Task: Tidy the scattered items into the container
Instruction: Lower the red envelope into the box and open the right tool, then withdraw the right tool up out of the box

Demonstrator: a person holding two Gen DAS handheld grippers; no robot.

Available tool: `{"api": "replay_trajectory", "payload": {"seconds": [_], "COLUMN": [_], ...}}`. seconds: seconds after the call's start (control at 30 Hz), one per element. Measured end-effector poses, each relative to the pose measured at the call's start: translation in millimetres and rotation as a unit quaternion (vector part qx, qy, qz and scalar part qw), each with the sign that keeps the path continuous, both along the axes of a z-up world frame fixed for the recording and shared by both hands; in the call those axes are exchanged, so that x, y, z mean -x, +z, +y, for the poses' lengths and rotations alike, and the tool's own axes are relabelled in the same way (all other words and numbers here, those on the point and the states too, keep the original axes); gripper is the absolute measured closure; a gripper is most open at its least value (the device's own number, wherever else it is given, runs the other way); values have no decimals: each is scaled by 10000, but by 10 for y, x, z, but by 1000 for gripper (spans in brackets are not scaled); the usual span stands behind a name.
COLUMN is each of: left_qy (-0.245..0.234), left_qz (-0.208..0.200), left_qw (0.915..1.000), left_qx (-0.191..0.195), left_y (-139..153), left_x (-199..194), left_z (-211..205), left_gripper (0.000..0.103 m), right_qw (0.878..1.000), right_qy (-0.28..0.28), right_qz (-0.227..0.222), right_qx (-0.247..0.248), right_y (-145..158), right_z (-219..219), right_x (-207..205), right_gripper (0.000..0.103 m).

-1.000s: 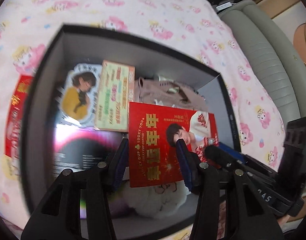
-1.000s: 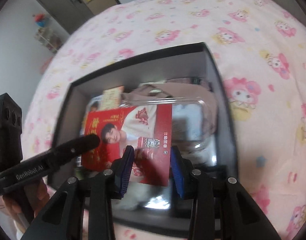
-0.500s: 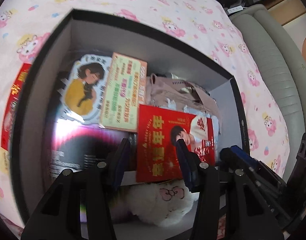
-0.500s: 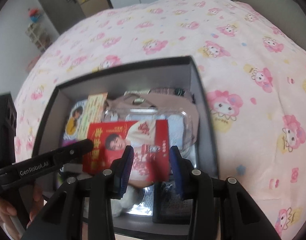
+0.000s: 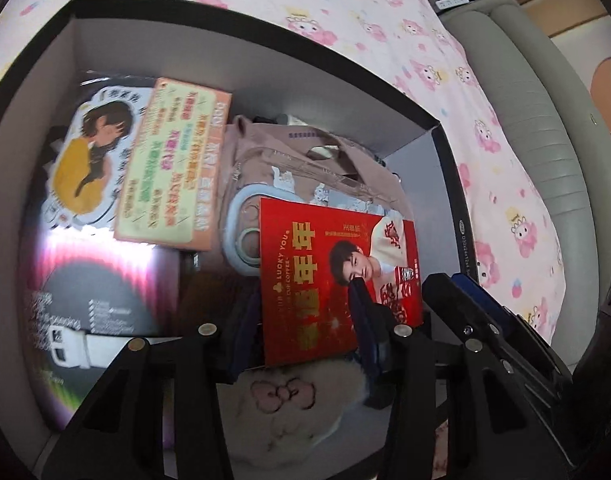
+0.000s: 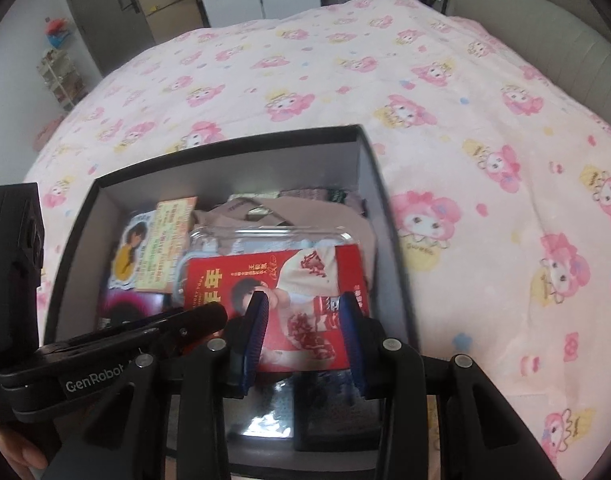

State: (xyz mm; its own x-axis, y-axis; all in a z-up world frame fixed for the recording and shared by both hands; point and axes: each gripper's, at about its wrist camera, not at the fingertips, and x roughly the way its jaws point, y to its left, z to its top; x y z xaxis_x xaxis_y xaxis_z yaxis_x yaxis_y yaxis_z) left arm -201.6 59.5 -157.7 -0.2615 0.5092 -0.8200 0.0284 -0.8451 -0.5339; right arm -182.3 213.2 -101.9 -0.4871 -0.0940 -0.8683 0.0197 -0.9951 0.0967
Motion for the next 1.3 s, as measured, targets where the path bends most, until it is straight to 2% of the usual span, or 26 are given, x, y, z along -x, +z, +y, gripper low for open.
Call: {"api": "replay_trajectory", "payload": {"seconds": [0.1, 0.17, 0.23, 0.4, 0.5, 0.57, 0.7, 0.83, 0.97, 1.3], "left_qy": [-48, 19, 122, 205, 202, 202, 177, 120, 189, 797], "left_qz": [-17, 111, 365, 818, 981, 1128, 1434, 1558, 1609, 1593], "left_qw": [9997, 9994, 9989, 9964, 9949, 9933, 9893, 9871, 9860, 9837], "left_qx": [-224, -320, -261, -30, 99, 131, 187, 347, 394, 262], "left_y": [-6, 51, 163, 415, 522, 604, 797, 916, 960, 893], "left_x": [12, -37, -116, -293, -401, -478, -777, -1026, -1280, -1683], "left_z": [-1, -65, -138, -231, -237, -280, -388, -529, -796, -1571], "left_gripper": [59, 57, 51, 45, 44, 44, 43, 43, 44, 45], "right_qw": [10000, 9999, 9999, 9990, 9994, 9995, 9979, 9961, 9951, 9932], "right_qy": [-91, -123, -154, -264, -126, -188, -190, -219, 9, 733], "right_qz": [-22, -35, 49, 312, 256, 247, 613, 842, 991, 862], "right_qx": [15, 14, -5, -171, -215, -34, 95, 139, 22, 260], "right_y": [-7, -11, 13, 76, 49, 82, 282, 424, 509, 491], "right_z": [57, 76, 73, -18, -100, -99, -172, -311, -565, -1308], "right_x": [9, 8, -5, -28, -59, -139, -427, -724, -951, -1166], "right_gripper": [70, 70, 70, 69, 69, 69, 65, 65, 65, 65]}}
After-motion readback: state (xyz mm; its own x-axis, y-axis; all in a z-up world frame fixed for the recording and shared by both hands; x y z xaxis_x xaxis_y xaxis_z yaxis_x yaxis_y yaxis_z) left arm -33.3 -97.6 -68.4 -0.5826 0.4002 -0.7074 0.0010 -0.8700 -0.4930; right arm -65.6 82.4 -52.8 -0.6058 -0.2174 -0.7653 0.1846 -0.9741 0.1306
